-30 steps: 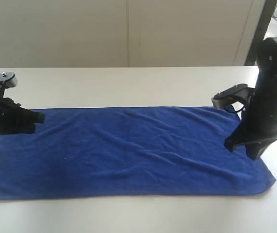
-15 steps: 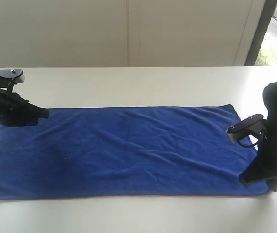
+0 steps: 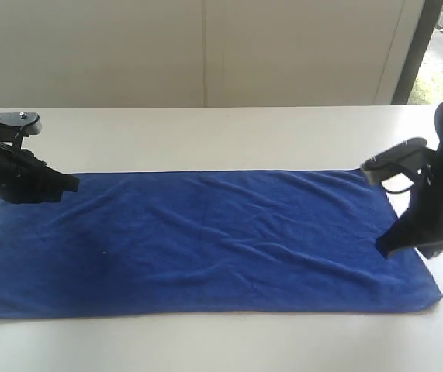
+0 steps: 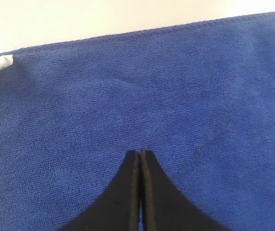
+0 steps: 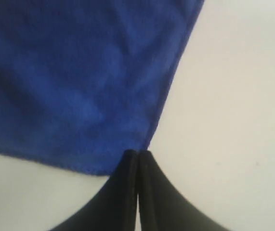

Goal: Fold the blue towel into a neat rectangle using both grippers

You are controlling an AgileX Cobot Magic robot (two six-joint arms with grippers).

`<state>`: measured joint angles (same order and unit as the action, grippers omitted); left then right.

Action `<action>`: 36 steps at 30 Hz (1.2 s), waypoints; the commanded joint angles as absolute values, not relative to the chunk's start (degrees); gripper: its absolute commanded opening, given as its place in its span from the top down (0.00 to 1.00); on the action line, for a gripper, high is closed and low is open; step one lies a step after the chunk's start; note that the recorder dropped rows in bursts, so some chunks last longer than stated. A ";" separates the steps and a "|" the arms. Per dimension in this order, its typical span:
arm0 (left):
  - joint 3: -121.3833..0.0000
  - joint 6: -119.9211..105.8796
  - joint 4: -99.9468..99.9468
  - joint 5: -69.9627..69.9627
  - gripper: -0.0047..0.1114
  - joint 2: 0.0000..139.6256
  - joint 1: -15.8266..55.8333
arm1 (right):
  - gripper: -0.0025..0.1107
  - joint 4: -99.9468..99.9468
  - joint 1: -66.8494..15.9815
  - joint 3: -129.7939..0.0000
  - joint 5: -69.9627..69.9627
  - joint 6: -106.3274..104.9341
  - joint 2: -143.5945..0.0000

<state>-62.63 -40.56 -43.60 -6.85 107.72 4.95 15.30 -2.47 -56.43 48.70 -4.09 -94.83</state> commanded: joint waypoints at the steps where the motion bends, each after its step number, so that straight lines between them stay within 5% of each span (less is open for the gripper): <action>1: -62.84 -41.01 -44.04 -7.98 0.96 107.60 5.29 | 0.98 15.19 -2.77 -56.53 46.50 -3.68 -97.46; 36: -62.84 -40.89 -44.04 -8.76 0.96 107.60 5.29 | 0.98 21.33 -2.87 -49.94 52.46 2.82 -102.70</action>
